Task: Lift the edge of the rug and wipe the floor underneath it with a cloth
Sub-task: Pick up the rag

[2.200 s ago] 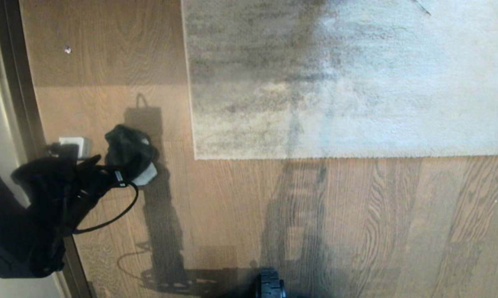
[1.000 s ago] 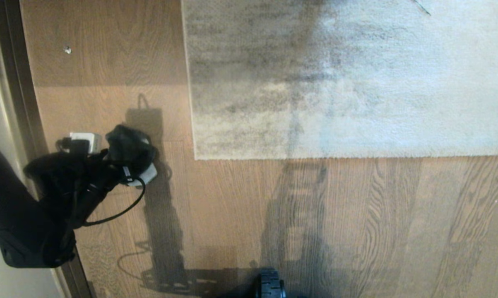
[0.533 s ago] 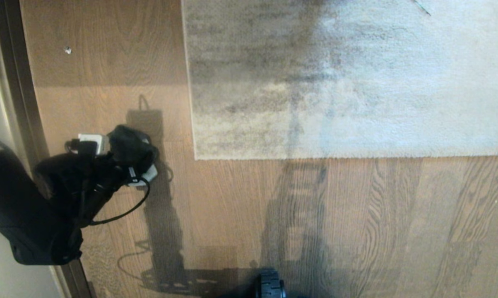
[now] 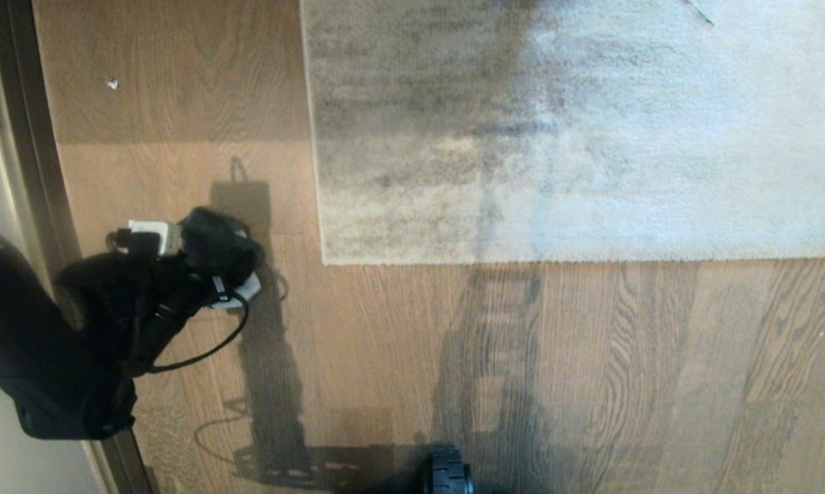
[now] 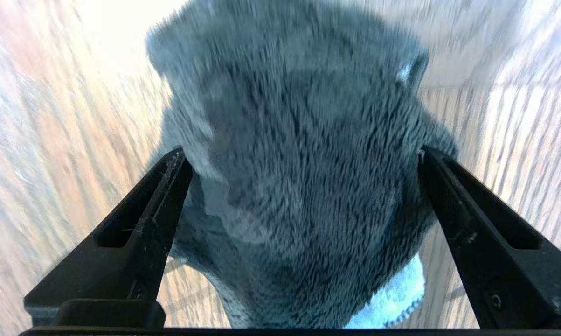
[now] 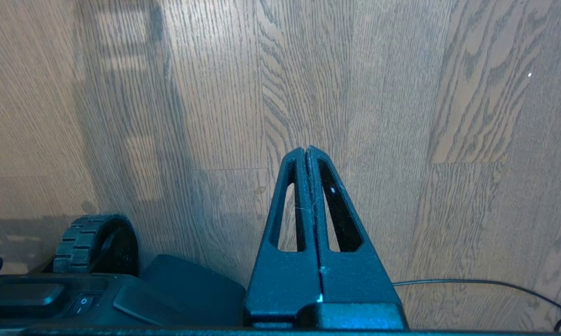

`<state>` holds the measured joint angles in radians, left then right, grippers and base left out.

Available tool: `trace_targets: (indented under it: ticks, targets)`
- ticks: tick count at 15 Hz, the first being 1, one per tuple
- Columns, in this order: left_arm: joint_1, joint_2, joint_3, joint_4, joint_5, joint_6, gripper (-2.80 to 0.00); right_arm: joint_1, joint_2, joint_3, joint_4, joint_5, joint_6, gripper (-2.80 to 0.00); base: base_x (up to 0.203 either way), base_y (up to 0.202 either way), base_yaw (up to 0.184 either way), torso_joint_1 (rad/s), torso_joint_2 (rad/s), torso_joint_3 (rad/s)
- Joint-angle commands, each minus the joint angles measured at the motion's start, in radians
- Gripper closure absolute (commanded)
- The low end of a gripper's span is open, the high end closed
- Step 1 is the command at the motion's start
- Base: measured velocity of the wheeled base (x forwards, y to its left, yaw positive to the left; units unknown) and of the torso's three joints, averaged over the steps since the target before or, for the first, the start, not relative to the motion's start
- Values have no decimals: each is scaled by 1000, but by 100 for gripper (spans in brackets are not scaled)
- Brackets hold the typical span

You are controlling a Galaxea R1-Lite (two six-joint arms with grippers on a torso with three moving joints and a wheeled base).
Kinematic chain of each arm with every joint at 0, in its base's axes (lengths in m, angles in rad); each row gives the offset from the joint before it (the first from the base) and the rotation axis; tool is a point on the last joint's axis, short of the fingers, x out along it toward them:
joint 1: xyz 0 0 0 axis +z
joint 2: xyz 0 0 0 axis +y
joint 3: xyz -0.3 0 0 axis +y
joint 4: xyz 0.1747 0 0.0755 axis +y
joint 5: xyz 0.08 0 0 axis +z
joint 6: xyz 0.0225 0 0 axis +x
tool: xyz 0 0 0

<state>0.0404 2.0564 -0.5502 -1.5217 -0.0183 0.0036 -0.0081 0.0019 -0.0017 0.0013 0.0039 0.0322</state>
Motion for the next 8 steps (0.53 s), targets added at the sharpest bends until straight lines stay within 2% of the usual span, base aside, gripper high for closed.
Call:
trace_targets:
  ticks: [1,4,8]
  targets:
    - [2,-39,4,-48,2,-1,-280,-1,0,0,1,1,0,0,0,0,0,0,0,0]
    - [4,-99,27,-48,10,-1,-280,0,0,0,0,1,0,0,0,0,0,0,0,0]
    - [8,-185,117,-48,12,-2,-280,0,0,0,0,1,0,0,0,0,0,0,0,0]
